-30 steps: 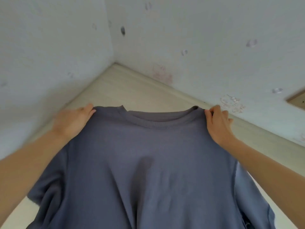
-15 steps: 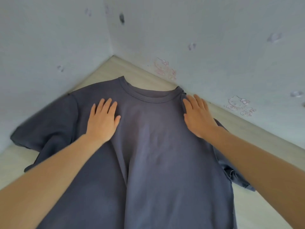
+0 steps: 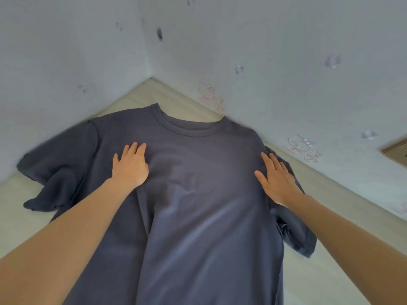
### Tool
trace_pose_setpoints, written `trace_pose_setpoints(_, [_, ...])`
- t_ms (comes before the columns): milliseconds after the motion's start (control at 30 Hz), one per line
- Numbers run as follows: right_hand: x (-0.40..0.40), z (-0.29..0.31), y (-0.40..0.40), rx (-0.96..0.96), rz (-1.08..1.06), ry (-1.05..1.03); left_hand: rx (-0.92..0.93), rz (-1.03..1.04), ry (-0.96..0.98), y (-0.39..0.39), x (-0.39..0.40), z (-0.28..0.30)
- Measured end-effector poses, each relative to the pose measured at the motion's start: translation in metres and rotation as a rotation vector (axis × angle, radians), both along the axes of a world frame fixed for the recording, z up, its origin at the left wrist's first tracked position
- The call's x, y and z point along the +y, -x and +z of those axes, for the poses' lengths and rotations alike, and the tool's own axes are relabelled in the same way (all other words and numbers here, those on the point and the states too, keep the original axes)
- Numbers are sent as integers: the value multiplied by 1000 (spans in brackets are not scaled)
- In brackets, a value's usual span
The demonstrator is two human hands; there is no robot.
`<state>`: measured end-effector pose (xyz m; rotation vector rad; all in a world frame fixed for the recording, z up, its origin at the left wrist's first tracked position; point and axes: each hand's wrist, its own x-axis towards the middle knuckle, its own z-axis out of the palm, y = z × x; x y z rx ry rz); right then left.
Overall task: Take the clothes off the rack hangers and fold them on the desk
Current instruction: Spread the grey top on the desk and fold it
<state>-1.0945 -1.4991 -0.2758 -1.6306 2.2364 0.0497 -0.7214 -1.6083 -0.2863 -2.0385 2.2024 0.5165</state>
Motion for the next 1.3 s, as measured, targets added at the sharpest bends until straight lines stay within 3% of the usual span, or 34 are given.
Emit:
trace_pose_setpoints(367, [11, 14, 70, -134, -1, -73, 16, -64, -34, 153, 179, 6])
trace_pose_setpoints(567, [22, 16, 86, -306, -104, -153, 155, -133, -64, 229, 264, 13])
trace_pose_setpoints(867, [25, 19, 100, -568, -229, -128, 126, 0, 20, 269, 292, 9])
trace_pose_setpoints(1067, [24, 21, 103, -477, -162, -59, 161, 52, 66, 263, 302, 17])
trace_pose_setpoints(1300, [5, 61, 87, -43, 173, -43, 624, 313, -265, 227, 293, 29])
